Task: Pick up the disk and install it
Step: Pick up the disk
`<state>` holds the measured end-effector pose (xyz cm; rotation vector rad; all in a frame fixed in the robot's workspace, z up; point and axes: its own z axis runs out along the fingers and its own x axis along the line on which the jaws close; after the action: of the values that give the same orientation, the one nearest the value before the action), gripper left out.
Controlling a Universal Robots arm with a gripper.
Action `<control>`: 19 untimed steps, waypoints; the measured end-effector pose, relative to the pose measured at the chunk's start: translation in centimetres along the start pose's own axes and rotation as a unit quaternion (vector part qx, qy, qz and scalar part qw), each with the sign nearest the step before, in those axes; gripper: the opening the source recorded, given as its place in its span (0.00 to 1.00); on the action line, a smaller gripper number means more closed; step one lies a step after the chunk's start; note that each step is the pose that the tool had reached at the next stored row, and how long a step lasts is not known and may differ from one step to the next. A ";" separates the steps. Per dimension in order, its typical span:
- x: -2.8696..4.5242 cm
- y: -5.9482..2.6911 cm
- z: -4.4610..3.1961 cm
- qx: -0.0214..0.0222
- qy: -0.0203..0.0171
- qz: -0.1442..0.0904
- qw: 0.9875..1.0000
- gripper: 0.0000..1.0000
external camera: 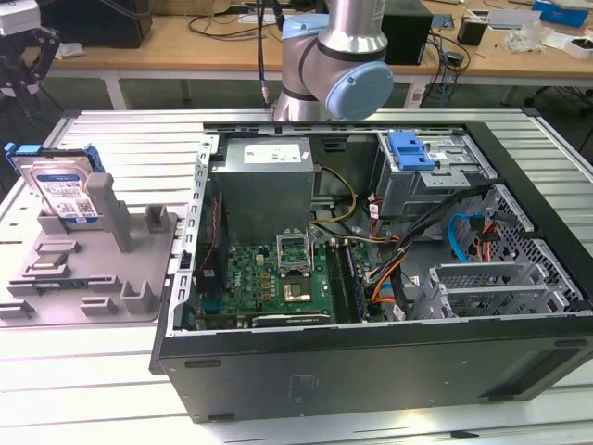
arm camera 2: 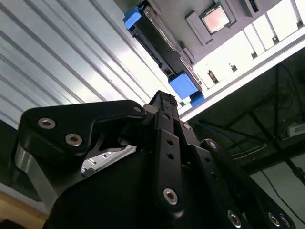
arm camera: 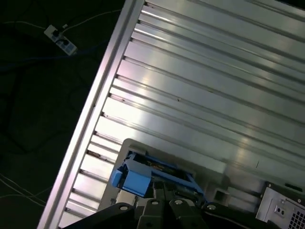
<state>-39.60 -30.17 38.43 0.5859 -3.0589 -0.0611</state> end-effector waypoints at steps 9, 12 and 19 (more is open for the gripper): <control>-0.05 0.32 0.02 0.001 0.006 -0.074 0.997 0.11; -0.04 0.35 0.02 0.002 0.007 -0.100 0.995 0.11; -0.05 0.38 0.01 0.004 0.010 -0.157 0.988 0.11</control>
<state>-39.69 -29.80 38.44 1.0556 -2.9188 -0.0491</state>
